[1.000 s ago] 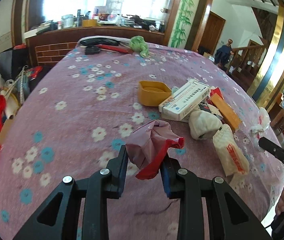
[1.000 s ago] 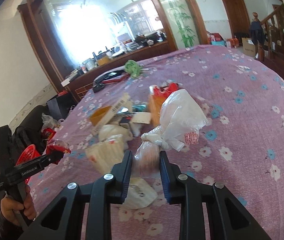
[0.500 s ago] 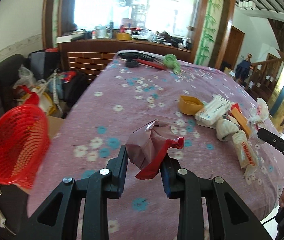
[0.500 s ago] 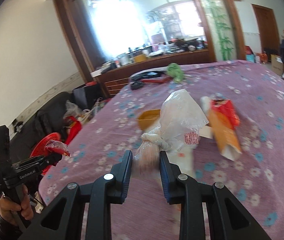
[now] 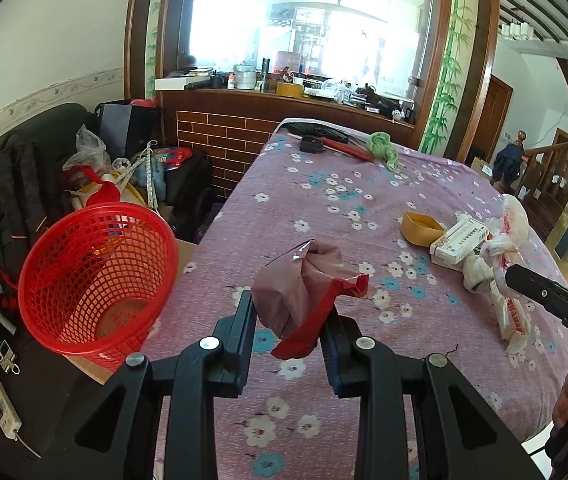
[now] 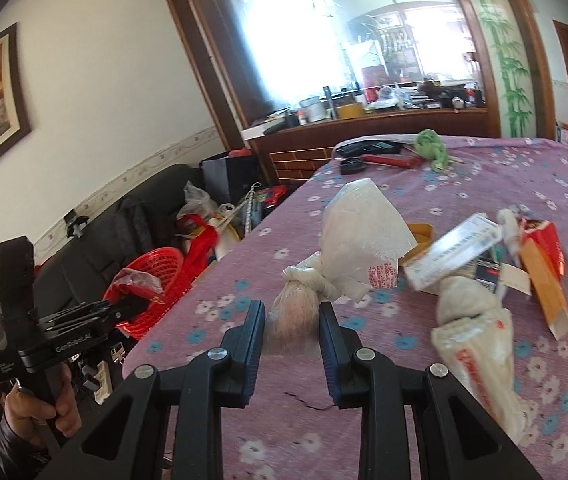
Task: Collect trash
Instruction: 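Carry the cloth scrap and plastic bag over the red wastebasket with both grippers, then open the left gripper and right gripper, dropping both items into the wastebasket, then move both tools back over the table toward the remaining trash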
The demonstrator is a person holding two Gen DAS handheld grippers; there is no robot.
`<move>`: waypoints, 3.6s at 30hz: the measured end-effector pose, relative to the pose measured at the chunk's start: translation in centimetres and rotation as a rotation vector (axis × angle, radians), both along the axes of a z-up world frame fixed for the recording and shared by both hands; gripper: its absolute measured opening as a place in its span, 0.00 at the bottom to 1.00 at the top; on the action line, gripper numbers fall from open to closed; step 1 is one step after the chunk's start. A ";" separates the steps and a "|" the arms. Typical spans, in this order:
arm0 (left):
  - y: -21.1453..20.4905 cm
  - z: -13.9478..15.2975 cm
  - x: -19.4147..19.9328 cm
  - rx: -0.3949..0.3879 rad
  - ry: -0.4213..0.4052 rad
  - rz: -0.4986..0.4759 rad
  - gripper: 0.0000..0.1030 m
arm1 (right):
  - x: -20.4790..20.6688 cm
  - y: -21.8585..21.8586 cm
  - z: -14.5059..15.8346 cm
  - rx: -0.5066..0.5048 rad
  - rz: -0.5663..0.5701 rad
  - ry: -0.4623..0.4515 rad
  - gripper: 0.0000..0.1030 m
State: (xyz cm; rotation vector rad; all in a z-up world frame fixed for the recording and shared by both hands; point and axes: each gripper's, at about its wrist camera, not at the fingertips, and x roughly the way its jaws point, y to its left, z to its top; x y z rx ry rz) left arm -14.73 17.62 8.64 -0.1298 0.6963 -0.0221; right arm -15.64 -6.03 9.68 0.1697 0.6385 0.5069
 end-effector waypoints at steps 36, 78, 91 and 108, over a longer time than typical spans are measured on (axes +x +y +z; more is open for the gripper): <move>16.3 -1.0 1.8 -0.027 0.039 0.164 0.31 | 3.9 21.5 -0.6 -0.043 0.364 0.027 0.28; 13.1 -1.8 -0.1 -0.064 -0.101 0.219 0.84 | 2.1 15.4 -1.0 0.016 0.202 0.053 0.78; 4.2 -3.1 0.3 -0.048 -0.030 0.075 0.84 | -3.1 1.9 -2.4 -0.101 -0.022 -0.006 0.81; -6.6 -3.1 2.5 -0.048 -0.015 -0.135 0.84 | -6.2 -9.5 -3.7 -0.122 -0.245 0.012 0.81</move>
